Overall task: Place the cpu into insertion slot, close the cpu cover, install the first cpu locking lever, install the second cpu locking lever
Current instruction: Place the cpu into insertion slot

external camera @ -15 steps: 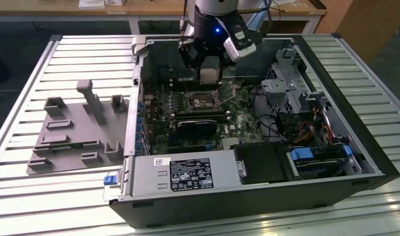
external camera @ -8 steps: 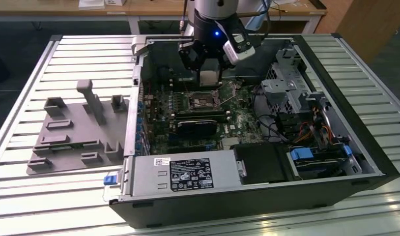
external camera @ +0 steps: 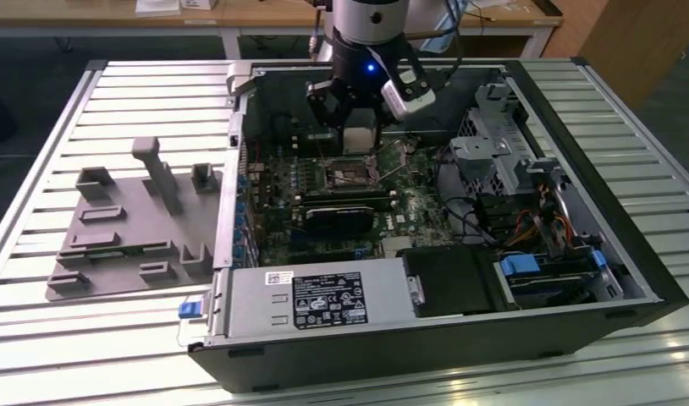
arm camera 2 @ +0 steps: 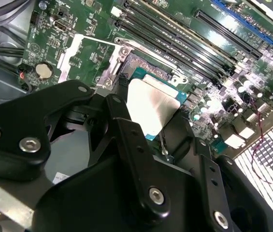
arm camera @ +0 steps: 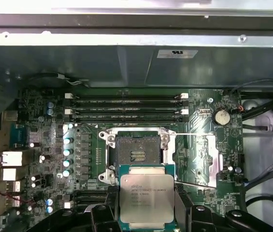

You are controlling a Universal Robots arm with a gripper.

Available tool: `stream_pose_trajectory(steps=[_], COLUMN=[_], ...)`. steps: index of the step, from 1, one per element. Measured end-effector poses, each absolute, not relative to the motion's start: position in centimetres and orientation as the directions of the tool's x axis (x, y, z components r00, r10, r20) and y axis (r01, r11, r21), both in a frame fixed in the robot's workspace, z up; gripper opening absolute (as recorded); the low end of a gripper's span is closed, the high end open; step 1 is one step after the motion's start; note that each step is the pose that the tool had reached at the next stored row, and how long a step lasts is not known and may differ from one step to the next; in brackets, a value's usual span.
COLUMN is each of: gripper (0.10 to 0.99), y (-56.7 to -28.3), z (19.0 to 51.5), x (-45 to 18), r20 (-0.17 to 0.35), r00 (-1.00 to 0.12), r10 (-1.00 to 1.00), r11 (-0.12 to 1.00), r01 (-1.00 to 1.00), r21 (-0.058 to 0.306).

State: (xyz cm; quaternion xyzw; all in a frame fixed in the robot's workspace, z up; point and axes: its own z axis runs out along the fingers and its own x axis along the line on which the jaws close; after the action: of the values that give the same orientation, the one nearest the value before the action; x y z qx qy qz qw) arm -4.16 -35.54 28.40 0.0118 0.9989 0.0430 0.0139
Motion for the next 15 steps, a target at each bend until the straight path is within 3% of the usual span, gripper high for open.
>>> stream_pose_trajectory(steps=[15], gripper=[0.537], y=[-35.5], z=[26.0], x=[-4.4], r20=[-0.033], r00=[-0.995], r10=[0.092], r11=[0.993], r01=[0.089], r21=[0.084])
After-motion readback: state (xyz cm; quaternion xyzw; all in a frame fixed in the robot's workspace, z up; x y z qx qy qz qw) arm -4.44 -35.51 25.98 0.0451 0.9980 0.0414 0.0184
